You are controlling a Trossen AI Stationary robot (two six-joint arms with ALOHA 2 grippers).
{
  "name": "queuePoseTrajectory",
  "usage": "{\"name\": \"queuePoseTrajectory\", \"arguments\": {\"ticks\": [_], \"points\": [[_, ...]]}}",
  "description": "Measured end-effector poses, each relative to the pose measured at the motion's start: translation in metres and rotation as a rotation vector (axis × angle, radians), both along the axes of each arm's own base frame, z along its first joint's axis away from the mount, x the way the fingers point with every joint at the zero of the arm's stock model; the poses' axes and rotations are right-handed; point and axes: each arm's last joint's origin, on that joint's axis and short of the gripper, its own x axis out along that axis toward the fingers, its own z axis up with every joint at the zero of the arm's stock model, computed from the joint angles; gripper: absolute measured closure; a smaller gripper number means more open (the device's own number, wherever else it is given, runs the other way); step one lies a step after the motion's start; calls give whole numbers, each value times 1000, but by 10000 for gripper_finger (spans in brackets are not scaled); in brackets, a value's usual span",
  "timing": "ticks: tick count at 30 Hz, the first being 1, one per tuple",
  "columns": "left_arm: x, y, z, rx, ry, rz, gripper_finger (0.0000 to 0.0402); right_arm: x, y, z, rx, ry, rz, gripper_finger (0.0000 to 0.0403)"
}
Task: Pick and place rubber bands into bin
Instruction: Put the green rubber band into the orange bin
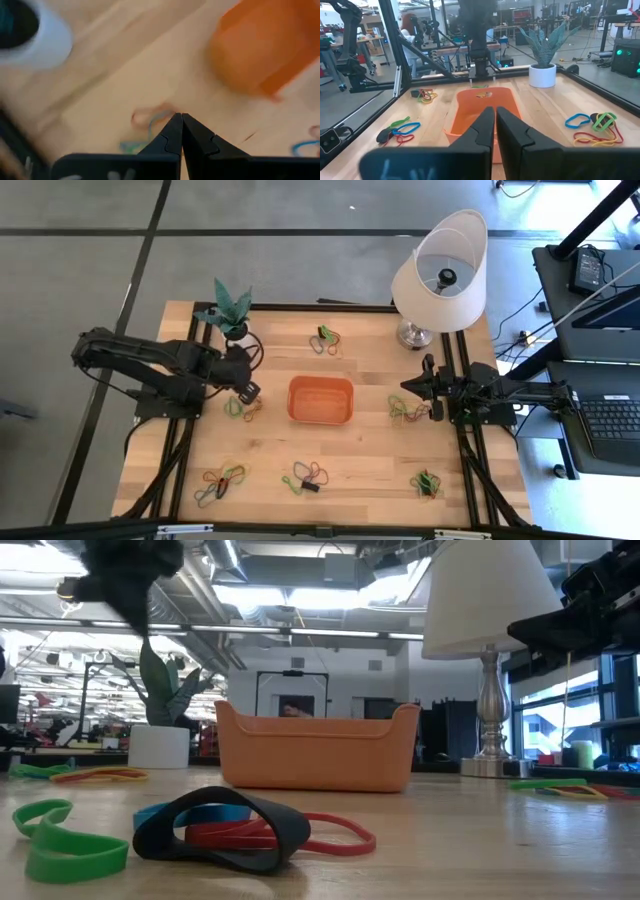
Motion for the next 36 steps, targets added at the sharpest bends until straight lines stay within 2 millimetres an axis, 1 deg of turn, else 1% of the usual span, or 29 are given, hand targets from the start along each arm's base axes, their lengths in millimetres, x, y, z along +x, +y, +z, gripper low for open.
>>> {"name": "queuePoseTrajectory", "arguments": {"ticks": [4,9,13,15,18,21,24,27,30,36], "points": [[-5,-4,-23,-40,83,-2,400,0,0,0,-1,0,0,380],[-12,-7,-47,-96,169,-33,400,0,0,0,-1,0,0,380],[-15,-10,-60,-170,224,-142,399,0,0,0,-2,0,0,380],[-15,-14,-65,-201,215,-179,395,0,0,0,-1,0,0,380],[-13,-19,-72,-200,192,-244,374,0,0,0,-2,0,0,380],[-10,-24,-76,-190,171,-309,341,0,0,0,0,0,0,380],[-6,-28,-79,-156,173,-379,308,0,0,0,-2,0,0,380],[-4,-30,-84,-117,207,-426,286,0,0,0,0,0,0,380],[0,-33,-91,-105,256,-447,276,0,0,0,-2,0,0,380],[10,-37,-113,-101,384,-417,277,0,0,0,-2,0,0,380]]}}
